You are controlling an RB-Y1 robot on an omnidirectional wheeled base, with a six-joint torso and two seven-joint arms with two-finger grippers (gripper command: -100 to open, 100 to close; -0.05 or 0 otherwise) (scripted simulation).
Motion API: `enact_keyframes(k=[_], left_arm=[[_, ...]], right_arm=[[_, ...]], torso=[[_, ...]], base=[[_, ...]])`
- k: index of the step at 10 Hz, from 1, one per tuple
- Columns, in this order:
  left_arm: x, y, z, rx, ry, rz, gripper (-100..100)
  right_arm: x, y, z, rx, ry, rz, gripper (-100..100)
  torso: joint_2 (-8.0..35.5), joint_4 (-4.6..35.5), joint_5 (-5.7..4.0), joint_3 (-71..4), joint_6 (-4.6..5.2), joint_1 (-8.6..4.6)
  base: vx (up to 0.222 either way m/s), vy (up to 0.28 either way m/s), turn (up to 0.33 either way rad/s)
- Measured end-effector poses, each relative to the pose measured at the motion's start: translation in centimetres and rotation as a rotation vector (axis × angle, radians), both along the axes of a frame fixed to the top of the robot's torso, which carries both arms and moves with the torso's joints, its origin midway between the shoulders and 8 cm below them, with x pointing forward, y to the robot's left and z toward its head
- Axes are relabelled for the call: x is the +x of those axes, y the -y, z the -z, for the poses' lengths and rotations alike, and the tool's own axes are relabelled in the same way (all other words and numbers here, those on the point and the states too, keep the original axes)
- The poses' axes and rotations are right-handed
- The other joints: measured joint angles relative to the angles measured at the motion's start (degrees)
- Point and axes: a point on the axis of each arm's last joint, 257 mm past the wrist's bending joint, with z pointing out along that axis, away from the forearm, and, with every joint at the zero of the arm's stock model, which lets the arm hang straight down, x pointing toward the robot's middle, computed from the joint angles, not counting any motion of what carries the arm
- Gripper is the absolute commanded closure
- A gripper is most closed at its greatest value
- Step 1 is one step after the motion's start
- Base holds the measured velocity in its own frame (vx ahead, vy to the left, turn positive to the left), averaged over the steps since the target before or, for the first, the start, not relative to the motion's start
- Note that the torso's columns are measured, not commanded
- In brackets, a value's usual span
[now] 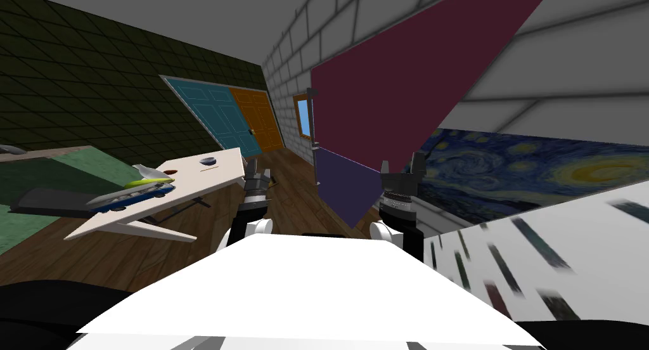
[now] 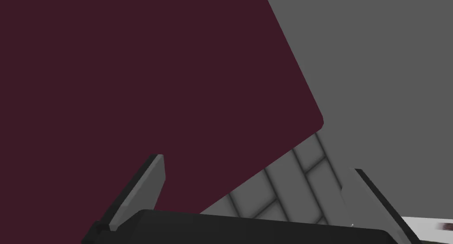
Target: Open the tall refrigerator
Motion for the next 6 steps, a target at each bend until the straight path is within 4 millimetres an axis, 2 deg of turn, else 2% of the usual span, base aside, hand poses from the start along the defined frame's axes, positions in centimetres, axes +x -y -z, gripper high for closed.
enact_keyframes(k=[2,6], left_arm=[[0.00,0.00,0.00,0.000,0.000,0.000,0],[0.00,0.00,-0.01,0.000,0.000,0.000,0]], right_arm=[[0.00,0.00,0.00,0.000,0.000,0.000,0],[-0.01,0.00,-0.01,0.000,0.000,0.000,0]], torso=[[6.0,6.0,0.00,-12.0,0.00,0.00],[22.7,22.7,0.00,-45.4,0.00,0.00]], base=[[0.000,0.000,0.000],[0.000,0.000,0.000]])
